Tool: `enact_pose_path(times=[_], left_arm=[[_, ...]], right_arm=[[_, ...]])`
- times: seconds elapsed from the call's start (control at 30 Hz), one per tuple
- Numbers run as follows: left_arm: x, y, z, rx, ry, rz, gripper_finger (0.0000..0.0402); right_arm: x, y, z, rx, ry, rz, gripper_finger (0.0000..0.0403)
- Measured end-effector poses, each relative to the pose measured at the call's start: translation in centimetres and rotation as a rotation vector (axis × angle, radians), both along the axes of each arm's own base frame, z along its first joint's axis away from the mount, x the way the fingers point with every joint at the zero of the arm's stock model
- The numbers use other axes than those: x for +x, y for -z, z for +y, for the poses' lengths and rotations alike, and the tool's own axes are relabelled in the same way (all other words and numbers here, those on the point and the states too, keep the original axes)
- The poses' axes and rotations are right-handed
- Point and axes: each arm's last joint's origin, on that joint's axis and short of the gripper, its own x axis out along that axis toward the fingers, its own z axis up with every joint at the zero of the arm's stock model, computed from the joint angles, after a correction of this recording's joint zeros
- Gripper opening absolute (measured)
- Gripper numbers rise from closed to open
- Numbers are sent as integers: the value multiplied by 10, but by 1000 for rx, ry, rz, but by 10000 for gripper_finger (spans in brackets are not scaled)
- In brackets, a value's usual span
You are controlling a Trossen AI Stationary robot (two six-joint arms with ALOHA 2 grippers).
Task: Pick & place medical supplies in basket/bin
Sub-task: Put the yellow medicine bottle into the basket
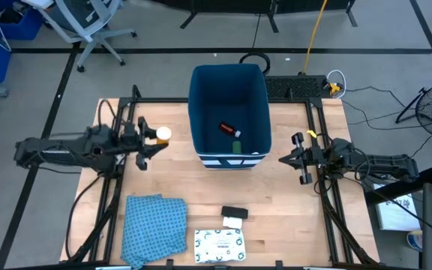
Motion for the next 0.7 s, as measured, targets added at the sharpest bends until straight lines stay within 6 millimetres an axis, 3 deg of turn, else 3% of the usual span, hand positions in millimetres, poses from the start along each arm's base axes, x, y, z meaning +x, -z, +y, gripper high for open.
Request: enact_pose_path(times=[0.2, 0.4, 0.53, 0.7], left_arm=[[39, -64, 22, 39, -86, 207, 195], [102, -103, 66, 25, -110, 355, 195], [144, -114, 101, 20, -70, 424, 195], [196, -112, 140, -3, 12, 477, 195]], right_arm=[[0, -1, 0, -7, 1, -12, 0], [0, -1, 0, -2, 0, -11, 0], [0, 0, 0, 16, -4, 5, 0], [1, 3, 0, 20, -6, 36, 0]])
